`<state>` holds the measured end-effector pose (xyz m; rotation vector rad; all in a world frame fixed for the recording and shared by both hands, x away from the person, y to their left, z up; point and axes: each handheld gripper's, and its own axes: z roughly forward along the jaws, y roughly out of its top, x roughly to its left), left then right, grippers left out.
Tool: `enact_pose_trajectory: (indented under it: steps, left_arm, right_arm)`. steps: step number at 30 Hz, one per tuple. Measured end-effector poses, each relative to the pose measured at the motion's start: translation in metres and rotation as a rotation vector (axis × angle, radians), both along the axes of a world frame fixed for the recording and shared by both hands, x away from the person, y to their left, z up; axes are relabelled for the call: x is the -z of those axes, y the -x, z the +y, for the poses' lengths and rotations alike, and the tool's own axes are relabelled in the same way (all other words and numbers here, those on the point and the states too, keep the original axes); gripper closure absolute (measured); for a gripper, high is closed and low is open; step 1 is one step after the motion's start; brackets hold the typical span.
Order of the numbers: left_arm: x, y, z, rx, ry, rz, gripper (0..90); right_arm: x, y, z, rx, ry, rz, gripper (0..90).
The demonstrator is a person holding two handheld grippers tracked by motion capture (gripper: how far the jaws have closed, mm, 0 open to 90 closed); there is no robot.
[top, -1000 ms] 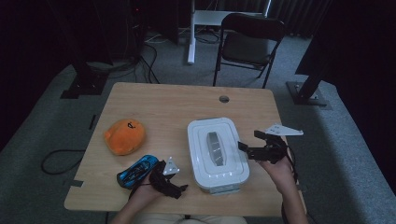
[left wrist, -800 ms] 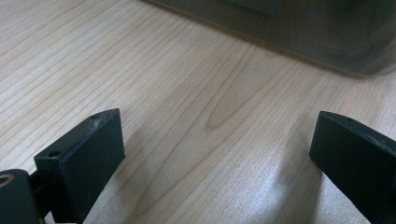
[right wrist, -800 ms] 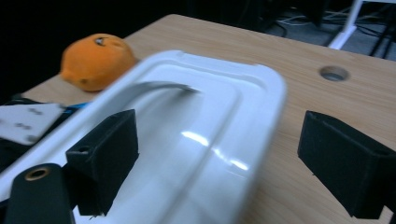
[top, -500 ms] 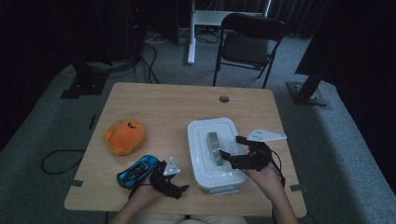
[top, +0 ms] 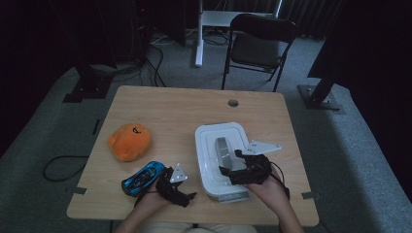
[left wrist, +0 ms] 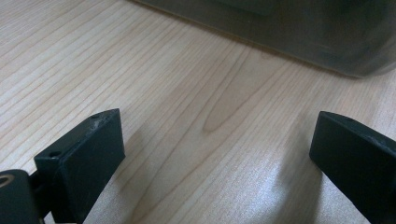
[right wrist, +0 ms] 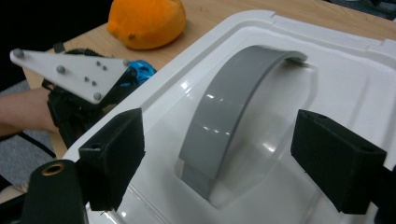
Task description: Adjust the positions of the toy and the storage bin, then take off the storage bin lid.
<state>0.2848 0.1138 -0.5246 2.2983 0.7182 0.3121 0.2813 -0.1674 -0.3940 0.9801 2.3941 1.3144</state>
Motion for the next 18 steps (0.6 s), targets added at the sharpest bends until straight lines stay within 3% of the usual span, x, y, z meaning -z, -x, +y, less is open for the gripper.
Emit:
enact_pose_trajectory:
  steps: [3, 5, 6, 9, 11, 18]
  left_arm:
    - [0.0, 0.0, 0.0, 0.0, 0.0, 0.0, 3.7]
    - [0.0, 0.0, 0.0, 0.0, 0.0, 0.0, 3.7]
    - [0.0, 0.0, 0.0, 0.0, 0.0, 0.0, 3.7]
    - [0.0, 0.0, 0.0001, 0.0, -0.001, 0.0, 3.7]
    - [0.0, 0.0, 0.0001, -0.001, -0.001, 0.0, 3.7]
    - [0.0, 0.0, 0.0, -0.001, 0.0, 0.001, 3.7]
  right_arm:
    - [0.0019, 0.0018, 0.0035, -0.005, 0.035, -0.021, 22.4]
    - [0.0041, 0.0022, 0.0057, -0.007, 0.041, -0.01, 25.1]
    - [0.006, 0.0026, 0.0073, -0.004, 0.057, -0.018, 31.4]
    - [0.0071, 0.0038, 0.0083, 0.01, 0.079, -0.026, 36.9]
    - [0.0067, 0.0043, 0.0078, 0.022, 0.085, -0.038, 40.0]
    - [0.007, 0.0028, 0.0067, 0.034, 0.062, -0.013, 50.3]
